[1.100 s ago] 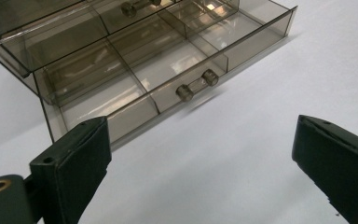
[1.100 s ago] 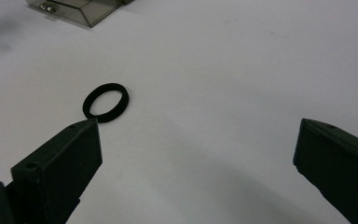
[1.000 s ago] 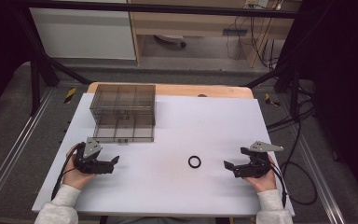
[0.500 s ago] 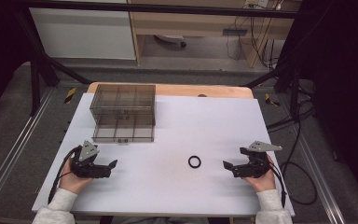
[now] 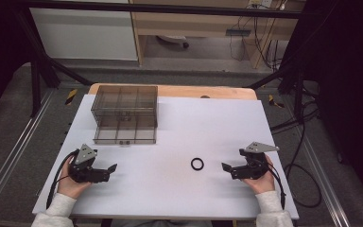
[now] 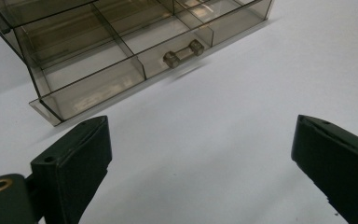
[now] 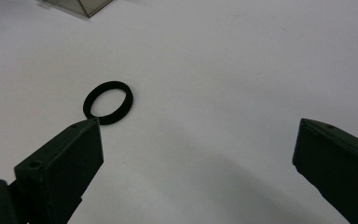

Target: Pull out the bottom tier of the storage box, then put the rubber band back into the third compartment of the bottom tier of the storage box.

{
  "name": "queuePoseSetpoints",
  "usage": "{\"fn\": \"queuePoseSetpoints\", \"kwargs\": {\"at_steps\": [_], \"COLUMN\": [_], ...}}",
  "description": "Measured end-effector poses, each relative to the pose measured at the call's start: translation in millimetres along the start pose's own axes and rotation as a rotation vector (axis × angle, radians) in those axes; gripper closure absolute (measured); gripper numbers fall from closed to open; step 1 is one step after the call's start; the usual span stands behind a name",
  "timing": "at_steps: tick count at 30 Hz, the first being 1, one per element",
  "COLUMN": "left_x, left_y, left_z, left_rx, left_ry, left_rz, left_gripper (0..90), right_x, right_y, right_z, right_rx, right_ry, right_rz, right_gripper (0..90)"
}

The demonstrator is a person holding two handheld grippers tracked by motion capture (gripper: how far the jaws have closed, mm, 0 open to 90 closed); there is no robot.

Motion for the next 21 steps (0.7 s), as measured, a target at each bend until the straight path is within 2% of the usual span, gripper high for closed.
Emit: {"fn": "queuePoseSetpoints", "kwargs": {"at_steps": [13, 21], "left_x": [0.9, 0.8], "left_y": [1.1, 0.6], "left_z": [-4.4, -4.4], "left_rx": [-0.002, -0.001], "left_ry": [0.013, 0.015], "left_rz": [-0.008, -0.015], "left_gripper": [4.9, 4.9], "right_x": [15.0, 19.7], "right_y": [17.0, 21.6], "right_z": [11.3, 18.6], "right_rx": [-0.040, -0.037], "right_ry": [0.019, 0.031], "right_rz": [0.009, 0.002], "right_gripper": [2.6, 2.9]}}
Point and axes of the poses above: each handheld gripper's, and its own axes: x roughly forward along the jaws, z roughly out of its top, y roughly to its left, the point moved 9 cm from there along x, roughly forward along the jaws, and after that the axes turned 10 degrees about y, right-handed, at the moved point
